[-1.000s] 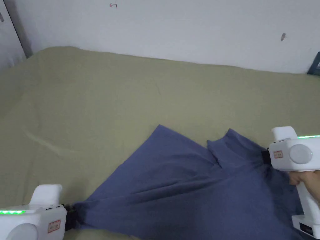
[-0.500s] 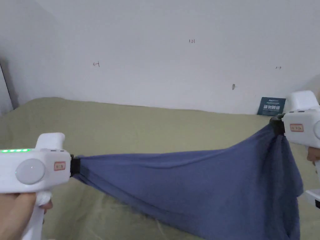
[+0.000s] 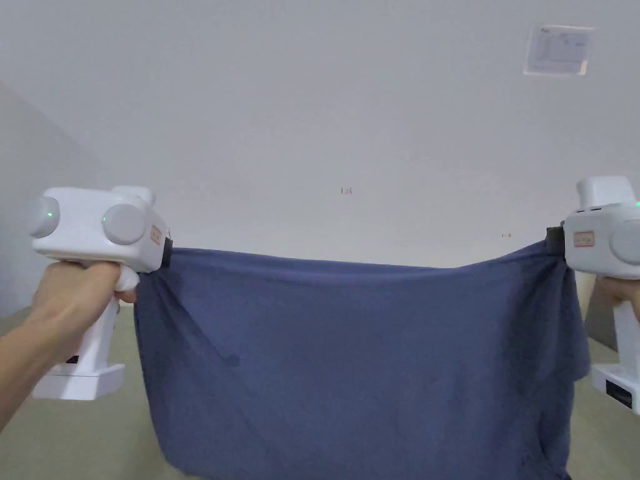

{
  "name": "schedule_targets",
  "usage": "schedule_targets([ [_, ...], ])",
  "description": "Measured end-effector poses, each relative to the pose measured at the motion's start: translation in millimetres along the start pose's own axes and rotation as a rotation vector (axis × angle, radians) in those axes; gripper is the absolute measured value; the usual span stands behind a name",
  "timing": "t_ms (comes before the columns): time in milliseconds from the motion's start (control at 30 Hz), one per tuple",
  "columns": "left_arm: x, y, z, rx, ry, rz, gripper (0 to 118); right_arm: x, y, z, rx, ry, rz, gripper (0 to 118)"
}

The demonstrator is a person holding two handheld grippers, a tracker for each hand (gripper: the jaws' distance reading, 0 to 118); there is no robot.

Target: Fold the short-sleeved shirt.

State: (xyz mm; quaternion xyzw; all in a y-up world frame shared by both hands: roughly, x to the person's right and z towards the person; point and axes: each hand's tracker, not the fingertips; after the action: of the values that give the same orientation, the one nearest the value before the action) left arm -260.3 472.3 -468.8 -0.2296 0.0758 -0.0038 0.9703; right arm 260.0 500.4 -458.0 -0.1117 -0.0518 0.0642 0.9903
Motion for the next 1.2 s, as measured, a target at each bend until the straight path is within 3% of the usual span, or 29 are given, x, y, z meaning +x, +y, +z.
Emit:
schedule_targets([
  [67,1,19,-17,0.004,-0.015,0.035,0,-5,17,-17,0.01,-0.018,0.01,0],
  [167,12,42,-35,0.031,0.066,-0.028,0,-13,43,-44,0.017,-0.032,0.006,0],
  [300,21,72,-61,0.08,0.132,-0.006,0,-23,75,-85,0.03,-0.067,-0.011,0],
  [400,29,94,-85,0.089,0.171,-0.013,0,-33,93,-115,0.048,-0.109,0.052,0],
  [767,45,152,-177,0.117,0.219,-0.032,0,-51,132,-220,0.087,-0.144,0.002,0],
  [933,53,146,-217,0.129,0.231,-0.027,0,-62,118,-251,0.1,-0.149,0.004,0],
  [1200,57,45,-296,-0.012,0.222,-0.042,0,-84,-2,-305,-0.056,-0.127,0.041,0],
])
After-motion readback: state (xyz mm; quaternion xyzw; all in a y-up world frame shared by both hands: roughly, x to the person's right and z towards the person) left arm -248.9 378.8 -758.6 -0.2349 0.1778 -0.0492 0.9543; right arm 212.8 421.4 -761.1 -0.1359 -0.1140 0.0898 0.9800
